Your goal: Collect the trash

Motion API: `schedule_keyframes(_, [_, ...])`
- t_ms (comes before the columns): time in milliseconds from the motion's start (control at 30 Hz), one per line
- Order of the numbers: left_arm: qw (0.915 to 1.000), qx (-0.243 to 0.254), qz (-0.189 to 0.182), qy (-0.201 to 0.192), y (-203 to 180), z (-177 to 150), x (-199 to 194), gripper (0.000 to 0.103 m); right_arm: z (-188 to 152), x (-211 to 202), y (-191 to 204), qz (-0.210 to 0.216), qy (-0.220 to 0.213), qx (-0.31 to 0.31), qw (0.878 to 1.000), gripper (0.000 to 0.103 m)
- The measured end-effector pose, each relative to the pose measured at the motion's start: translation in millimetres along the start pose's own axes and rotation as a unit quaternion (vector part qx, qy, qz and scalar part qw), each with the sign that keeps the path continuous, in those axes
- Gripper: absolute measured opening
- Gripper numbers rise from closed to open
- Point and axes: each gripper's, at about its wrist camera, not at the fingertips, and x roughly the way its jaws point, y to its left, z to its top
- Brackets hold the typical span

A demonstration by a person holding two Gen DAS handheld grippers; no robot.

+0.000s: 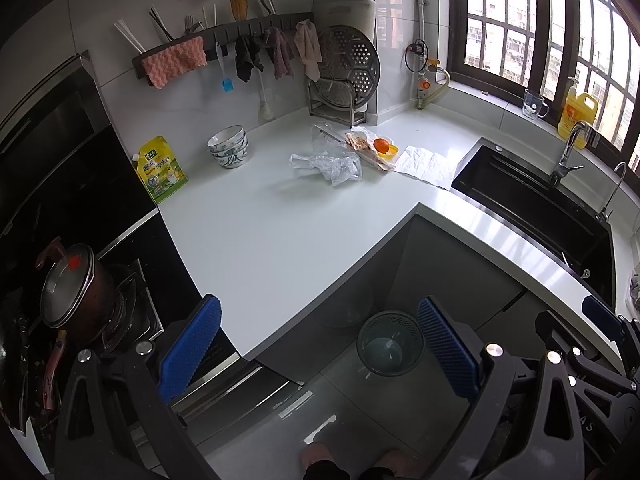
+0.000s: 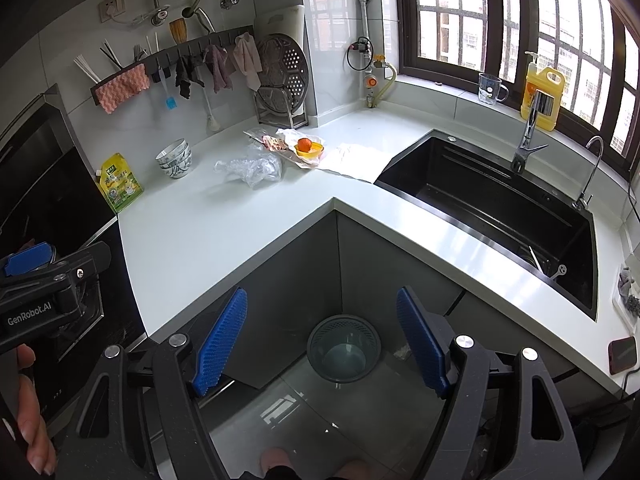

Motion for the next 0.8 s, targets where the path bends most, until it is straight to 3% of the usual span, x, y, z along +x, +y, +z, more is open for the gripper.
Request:
schedule_keyframes(433, [0.9991,-0.038,0.008,0.015,-9.1,-11.1,19.9,0.097,-7.5,17.3,-37.6,0.034,0.008,-0.003,0.999,0.074])
schedule_keyframes(800, [0.9968,-0.059,0.027,0.046,-23.6,-16.3,54.2,0.097,-12.1,62.8,-84.0,0.074,0.038,0.006,0.997,0.074])
